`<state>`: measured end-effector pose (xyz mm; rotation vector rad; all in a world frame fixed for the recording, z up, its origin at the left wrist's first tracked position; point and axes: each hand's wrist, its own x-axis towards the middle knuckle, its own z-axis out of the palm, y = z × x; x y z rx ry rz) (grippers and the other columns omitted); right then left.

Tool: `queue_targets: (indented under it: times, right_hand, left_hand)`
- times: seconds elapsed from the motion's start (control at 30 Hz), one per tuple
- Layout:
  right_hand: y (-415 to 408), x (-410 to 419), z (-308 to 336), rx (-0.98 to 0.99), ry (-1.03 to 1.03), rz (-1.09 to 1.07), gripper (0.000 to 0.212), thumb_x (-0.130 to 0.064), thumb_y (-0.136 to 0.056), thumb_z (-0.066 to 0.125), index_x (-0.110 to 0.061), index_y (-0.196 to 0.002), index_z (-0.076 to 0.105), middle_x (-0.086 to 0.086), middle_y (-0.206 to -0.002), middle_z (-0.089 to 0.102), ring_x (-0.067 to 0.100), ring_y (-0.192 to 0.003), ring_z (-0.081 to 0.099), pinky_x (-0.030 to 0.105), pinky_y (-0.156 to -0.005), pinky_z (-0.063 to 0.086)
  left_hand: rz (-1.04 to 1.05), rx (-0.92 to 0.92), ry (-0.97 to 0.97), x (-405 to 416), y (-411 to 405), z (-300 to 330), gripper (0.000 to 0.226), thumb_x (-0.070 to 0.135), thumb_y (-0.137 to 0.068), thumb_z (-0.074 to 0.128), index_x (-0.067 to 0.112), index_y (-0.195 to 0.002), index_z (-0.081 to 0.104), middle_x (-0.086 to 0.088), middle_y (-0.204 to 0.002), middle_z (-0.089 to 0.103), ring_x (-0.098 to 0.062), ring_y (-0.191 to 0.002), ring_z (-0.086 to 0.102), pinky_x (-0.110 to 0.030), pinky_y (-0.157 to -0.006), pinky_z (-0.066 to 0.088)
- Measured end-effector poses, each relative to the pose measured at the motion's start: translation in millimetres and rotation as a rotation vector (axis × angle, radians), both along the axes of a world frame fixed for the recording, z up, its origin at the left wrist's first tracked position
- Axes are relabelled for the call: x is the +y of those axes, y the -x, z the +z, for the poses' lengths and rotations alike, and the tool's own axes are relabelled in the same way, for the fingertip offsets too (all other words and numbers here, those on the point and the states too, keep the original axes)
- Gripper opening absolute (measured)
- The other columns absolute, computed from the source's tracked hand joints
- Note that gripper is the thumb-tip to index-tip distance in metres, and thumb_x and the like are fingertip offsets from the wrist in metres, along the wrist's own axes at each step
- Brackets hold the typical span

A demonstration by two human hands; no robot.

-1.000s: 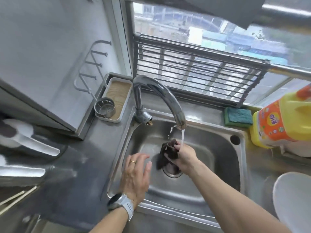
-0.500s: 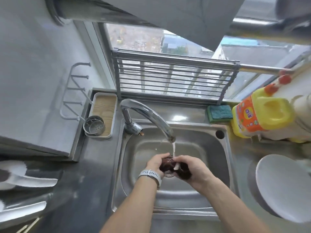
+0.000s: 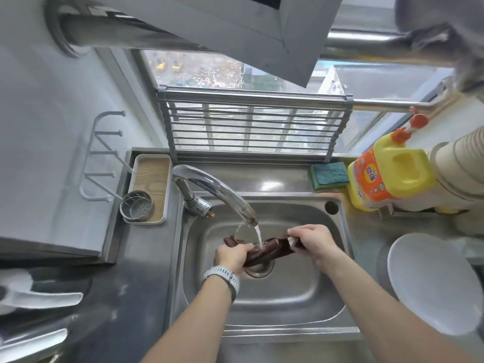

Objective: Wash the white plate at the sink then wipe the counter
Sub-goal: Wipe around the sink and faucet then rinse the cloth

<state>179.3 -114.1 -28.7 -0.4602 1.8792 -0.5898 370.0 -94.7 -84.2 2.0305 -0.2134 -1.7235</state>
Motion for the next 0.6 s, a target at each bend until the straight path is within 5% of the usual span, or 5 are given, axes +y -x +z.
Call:
queue_targets:
  times: [0.13, 0.27, 0.37, 0.47, 0.6]
  right_hand:
    - [-41, -2, -3, 0.058, 0.093, 0.112, 0.017, -0.009, -0.072, 0.083, -0.01, -0.088, 0.076, 0.011, -0.081, 0.075, 0.024, -0.077, 0.071, 0.043, -0.088, 0.06]
    - [-73, 14, 2, 0.132, 0.258, 0.217, 0.016, -0.014, -0.073, 0.079, -0.021, -0.088, 0.075, -0.001, -0.079, 0.075, 0.015, -0.078, 0.071, 0.033, -0.08, 0.059]
    - [-80, 29, 3, 0.142, 0.363, 0.356, 0.013, -0.016, -0.075, 0.072, -0.023, -0.085, 0.073, -0.003, -0.07, 0.073, 0.009, -0.069, 0.068, 0.024, -0.071, 0.053]
    - [-74, 39, 1, 0.247, 0.416, 0.532, 0.014, -0.024, -0.076, 0.075, -0.025, -0.09, 0.072, -0.008, -0.086, 0.069, 0.007, -0.084, 0.063, 0.024, -0.082, 0.05]
    - [-65, 52, -2, 0.349, 0.435, 0.702, 0.039, -0.046, -0.069, 0.075, -0.027, -0.102, 0.065, -0.012, -0.098, 0.061, 0.009, -0.097, 0.052, 0.018, -0.088, 0.041]
  left_hand:
    - [0.074, -0.042, -0.083, 7, -22, 2, 0.034, 0.024, -0.074, 0.082, 0.007, -0.099, 0.066, -0.014, -0.094, 0.074, -0.029, -0.084, 0.072, -0.039, -0.071, 0.061]
    - [0.142, 0.038, -0.137, 15, -20, 11, 0.02, 0.022, -0.086, 0.067, 0.006, -0.098, 0.067, -0.017, -0.097, 0.071, -0.031, -0.083, 0.068, -0.033, -0.067, 0.055]
    - [0.249, 0.328, -0.172, 23, -6, 21, 0.018, 0.006, -0.089, 0.055, -0.003, -0.101, 0.066, -0.022, -0.092, 0.07, -0.035, -0.082, 0.067, -0.036, -0.058, 0.057]
    - [0.379, 0.651, -0.152, 24, 7, 30, 0.027, -0.002, -0.095, 0.041, -0.008, -0.102, 0.067, -0.024, -0.087, 0.074, -0.034, -0.076, 0.073, -0.034, -0.052, 0.061]
    - [0.373, 0.706, -0.168, 19, 16, 35, 0.036, 0.002, -0.093, 0.036, -0.004, -0.112, 0.065, -0.024, -0.097, 0.068, -0.035, -0.091, 0.067, -0.041, -0.072, 0.063]
